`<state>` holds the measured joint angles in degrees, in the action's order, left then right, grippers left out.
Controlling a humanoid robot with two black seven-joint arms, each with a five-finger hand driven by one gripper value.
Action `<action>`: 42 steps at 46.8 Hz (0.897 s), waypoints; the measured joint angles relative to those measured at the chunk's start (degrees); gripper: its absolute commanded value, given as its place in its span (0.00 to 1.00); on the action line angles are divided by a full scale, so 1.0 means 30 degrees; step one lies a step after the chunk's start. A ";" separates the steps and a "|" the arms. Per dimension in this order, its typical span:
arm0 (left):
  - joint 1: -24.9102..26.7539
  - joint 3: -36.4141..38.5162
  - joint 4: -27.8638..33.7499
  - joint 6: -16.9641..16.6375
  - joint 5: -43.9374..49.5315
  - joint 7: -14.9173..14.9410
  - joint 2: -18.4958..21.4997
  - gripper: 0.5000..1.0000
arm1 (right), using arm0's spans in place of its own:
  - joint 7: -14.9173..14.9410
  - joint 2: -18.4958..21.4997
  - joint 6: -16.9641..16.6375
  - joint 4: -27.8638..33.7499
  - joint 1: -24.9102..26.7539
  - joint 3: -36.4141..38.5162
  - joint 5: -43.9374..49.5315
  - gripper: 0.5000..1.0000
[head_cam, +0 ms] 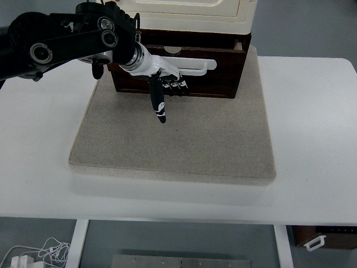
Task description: Close the drawer under the combination cabinet
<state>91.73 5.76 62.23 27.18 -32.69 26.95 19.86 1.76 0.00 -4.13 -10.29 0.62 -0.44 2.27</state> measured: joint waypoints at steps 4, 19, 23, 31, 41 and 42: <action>-0.0094 -0.0069 -0.0160 -0.0026 -0.0003 -0.0018 -0.0001 0.99 | 0.0001 0.0000 0.0000 0.0000 -0.0001 0.0000 -0.0001 0.90; -0.0116 -0.0492 -0.1226 -0.0092 -0.0004 -0.0023 -0.0006 0.99 | -0.0001 0.0000 -0.0001 0.0000 0.0000 -0.0002 -0.0012 0.90; -0.0130 -0.0514 -0.1521 -0.0092 -0.0005 -0.0048 -0.0200 1.00 | -0.0001 0.0000 -0.0001 0.0000 0.0000 -0.0004 -0.0013 0.90; -0.0232 -0.0561 -0.2078 -0.0092 -0.0003 -0.0190 -0.0409 0.99 | -0.0001 0.0000 0.0000 0.0001 0.0000 -0.0002 -0.0012 0.90; -0.0250 -0.0600 -0.2591 -0.0166 -0.0004 -0.0319 -0.0410 0.99 | -0.0001 0.0000 0.0000 0.0001 0.0000 -0.0001 -0.0012 0.90; -0.0265 -0.0603 -0.2626 -0.0178 -0.0004 -0.0345 -0.0410 0.99 | 0.0000 0.0000 -0.0001 0.0001 0.0000 0.0000 -0.0011 0.90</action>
<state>90.93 3.95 54.35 26.64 -32.70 25.92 18.63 1.76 0.00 -4.13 -10.28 0.62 -0.44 2.24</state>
